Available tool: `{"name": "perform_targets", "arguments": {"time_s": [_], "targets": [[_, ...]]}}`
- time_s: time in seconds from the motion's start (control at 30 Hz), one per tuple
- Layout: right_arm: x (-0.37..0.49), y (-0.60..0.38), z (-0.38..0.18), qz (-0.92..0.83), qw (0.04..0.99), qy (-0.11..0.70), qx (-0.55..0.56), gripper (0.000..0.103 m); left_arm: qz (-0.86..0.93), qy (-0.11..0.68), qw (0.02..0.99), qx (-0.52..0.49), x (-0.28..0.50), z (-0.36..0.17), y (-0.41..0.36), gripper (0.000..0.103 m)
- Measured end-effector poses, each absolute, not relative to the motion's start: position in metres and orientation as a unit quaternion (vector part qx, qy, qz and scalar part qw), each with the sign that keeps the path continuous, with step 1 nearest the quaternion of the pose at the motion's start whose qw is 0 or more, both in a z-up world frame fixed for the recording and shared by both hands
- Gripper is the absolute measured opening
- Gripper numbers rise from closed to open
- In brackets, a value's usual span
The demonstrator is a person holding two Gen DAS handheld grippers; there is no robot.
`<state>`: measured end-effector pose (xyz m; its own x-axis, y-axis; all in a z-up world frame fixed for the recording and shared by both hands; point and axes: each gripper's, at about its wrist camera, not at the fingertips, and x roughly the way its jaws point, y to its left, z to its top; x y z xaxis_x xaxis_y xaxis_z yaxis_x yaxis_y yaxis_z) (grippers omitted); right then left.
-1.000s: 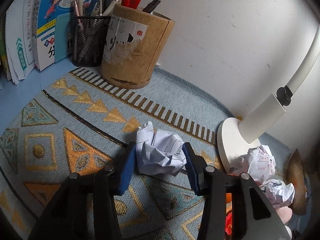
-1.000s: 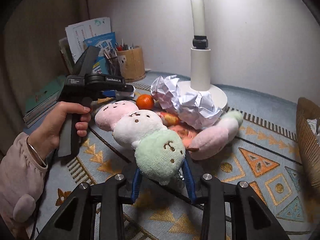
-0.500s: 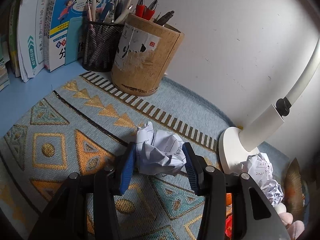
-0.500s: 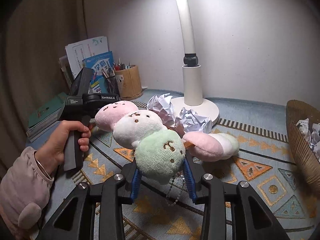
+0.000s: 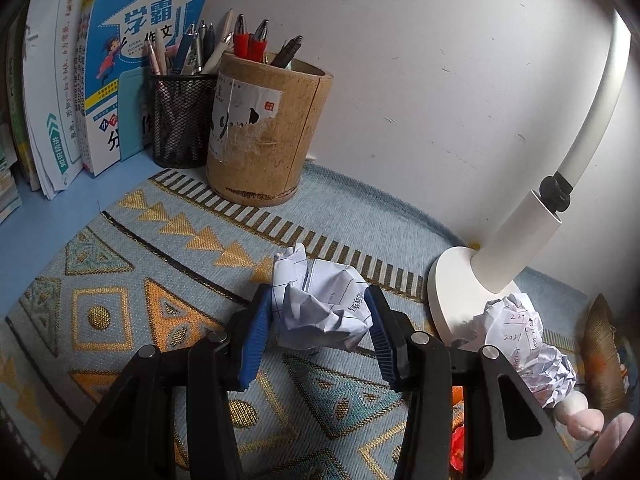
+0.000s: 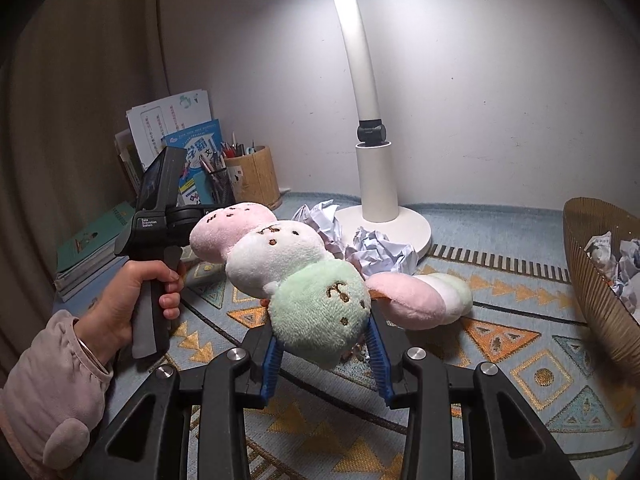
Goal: Organize objects
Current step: 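Carry paper ball and dango plush to the woven tray and open both tools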
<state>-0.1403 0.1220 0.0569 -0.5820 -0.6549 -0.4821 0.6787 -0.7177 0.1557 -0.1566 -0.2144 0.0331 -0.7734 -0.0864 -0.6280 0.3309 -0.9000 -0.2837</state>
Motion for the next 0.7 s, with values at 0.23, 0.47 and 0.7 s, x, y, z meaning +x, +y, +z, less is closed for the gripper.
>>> {"name": "perform_targets", "arguments": {"time_s": [0.23,0.47,0.7], "targets": [[-0.145,0.134,0.058,-0.885,0.379,-0.02,0.268,0.037,-0.922,0.199,0.118,0.312,-0.172,0.026,-0.198,0.045],[-0.149,0.147,0.065,-0.89,0.373,-0.05,0.256,0.037,-0.932,0.195,0.116,0.283,-0.17,0.033,-0.187,0.045],[-0.167,0.221,0.117,-0.909,0.33,-0.128,0.218,0.037,-0.964,0.158,0.021,0.215,-0.16,0.11,-0.105,0.045]]}}
